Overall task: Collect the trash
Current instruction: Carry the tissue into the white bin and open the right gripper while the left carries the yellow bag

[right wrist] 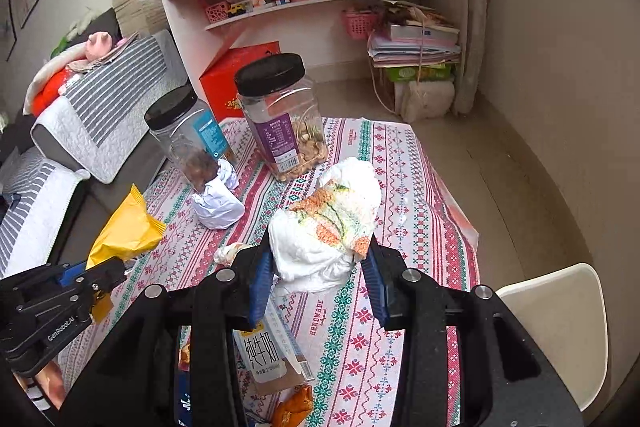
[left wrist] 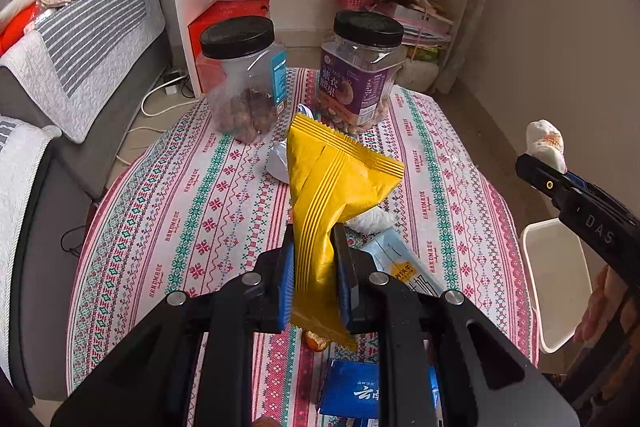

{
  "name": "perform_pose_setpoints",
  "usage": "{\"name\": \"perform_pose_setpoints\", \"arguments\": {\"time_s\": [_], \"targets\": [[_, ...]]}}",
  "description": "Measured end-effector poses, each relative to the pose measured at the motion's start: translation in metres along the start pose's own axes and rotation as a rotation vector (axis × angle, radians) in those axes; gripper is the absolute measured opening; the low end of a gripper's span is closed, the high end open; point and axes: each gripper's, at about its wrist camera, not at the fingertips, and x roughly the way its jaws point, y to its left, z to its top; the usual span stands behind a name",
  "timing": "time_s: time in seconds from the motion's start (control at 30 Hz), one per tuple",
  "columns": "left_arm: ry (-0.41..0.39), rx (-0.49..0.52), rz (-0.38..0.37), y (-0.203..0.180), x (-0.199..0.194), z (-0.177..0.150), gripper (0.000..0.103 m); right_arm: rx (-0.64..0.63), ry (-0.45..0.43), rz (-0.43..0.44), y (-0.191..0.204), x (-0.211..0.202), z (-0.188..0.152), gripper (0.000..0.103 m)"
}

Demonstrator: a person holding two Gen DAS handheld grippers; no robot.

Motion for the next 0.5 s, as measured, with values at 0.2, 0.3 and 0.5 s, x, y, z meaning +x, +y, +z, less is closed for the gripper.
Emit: {"name": "perform_pose_setpoints", "arguments": {"time_s": [0.2, 0.3, 0.5], "targets": [[-0.021, 0.015, -0.011, -0.014, -0.005, -0.002, 0.018, 0.001, -0.027, -0.013, -0.012, -0.017, -0.001, 0.038], [-0.024, 0.032, -0.018, -0.023, -0.007, -0.003, 0.018, -0.003, -0.040, -0.029, -0.017, -0.026, -0.003, 0.038], [-0.027, 0.059, -0.030, -0.043, -0.008, -0.007, 0.018, 0.006, -0.061, -0.068, -0.033, -0.042, -0.005, 0.038]]}}
